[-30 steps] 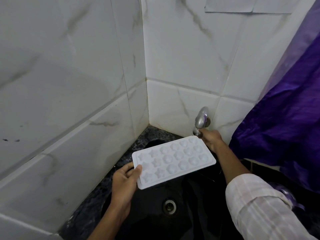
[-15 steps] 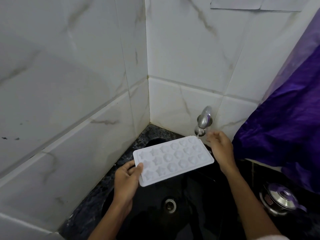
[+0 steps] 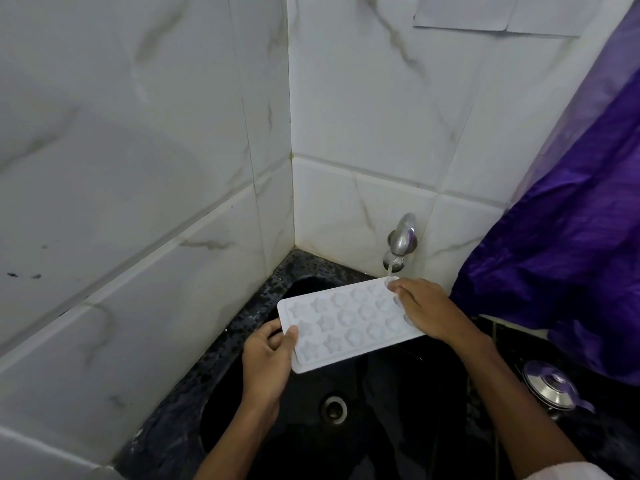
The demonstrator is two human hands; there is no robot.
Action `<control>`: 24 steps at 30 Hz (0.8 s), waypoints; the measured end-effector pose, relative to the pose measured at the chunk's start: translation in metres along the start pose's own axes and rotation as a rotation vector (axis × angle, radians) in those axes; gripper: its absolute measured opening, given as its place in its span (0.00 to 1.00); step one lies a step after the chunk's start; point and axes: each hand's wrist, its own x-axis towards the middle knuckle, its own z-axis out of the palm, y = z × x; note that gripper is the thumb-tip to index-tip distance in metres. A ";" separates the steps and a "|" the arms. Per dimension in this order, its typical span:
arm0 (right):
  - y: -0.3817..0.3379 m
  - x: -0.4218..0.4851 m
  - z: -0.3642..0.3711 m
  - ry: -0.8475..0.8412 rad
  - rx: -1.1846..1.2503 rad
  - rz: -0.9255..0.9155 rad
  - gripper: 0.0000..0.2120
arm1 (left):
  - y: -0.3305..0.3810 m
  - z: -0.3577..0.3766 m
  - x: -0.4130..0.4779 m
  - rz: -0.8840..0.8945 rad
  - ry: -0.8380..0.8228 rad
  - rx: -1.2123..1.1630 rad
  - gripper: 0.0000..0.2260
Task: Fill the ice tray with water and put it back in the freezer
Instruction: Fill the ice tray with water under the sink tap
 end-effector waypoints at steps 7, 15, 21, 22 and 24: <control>-0.014 0.003 -0.002 -0.042 -0.049 -0.021 0.17 | 0.000 -0.005 -0.003 -0.001 0.022 -0.021 0.08; -0.024 0.007 -0.001 -0.030 -0.072 -0.034 0.17 | 0.003 -0.010 -0.002 0.004 0.036 -0.048 0.08; -0.030 0.001 -0.002 0.011 0.108 -0.028 0.17 | 0.006 -0.010 0.002 0.012 0.054 -0.061 0.08; -0.029 -0.001 -0.002 0.034 0.144 -0.015 0.17 | 0.007 -0.009 0.003 0.008 0.057 -0.065 0.08; -0.028 -0.004 -0.003 0.087 0.179 0.021 0.15 | 0.008 -0.008 0.005 0.000 0.063 -0.070 0.08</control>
